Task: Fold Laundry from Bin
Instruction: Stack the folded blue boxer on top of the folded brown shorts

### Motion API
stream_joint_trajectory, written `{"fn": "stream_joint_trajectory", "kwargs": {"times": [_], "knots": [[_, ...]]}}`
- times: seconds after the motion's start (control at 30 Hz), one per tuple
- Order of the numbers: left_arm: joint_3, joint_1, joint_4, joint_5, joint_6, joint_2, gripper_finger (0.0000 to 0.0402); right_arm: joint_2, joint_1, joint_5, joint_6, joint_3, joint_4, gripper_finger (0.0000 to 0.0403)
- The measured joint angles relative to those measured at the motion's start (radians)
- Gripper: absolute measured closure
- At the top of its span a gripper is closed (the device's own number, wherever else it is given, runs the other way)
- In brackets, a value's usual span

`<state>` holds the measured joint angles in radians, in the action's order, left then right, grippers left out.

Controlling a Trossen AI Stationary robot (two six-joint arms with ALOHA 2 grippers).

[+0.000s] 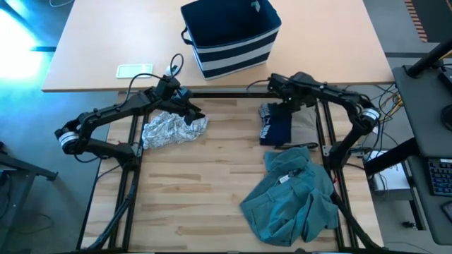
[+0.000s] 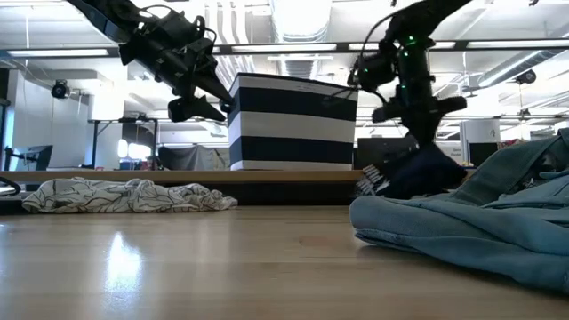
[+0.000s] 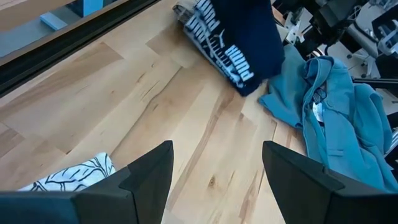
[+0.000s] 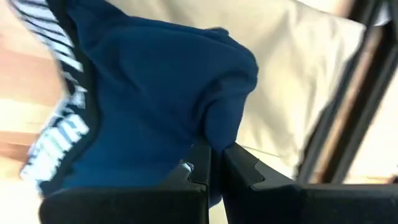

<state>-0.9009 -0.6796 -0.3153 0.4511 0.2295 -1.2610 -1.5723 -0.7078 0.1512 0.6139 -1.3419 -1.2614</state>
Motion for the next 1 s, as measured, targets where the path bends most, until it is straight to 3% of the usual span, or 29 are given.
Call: {"fn": "stream_joint_trajectory", "kwargs": {"times": [0.63,0.77,1.0], "knots": [[0.0,0.0,-0.001,-0.012,0.019,0.0,0.0171,-0.008,-0.252,0.04,-0.269,0.027,-0.117,0.039],[0.0,0.0,-0.001,-0.023,0.019,0.0,0.0171,-0.032,-0.255,0.039,-0.324,0.029,-0.09,0.039],[0.0,0.0,-0.003,-0.023,0.029,0.0,0.0171,-0.1,-0.256,0.068,-0.274,0.033,-0.016,0.0388]]}}
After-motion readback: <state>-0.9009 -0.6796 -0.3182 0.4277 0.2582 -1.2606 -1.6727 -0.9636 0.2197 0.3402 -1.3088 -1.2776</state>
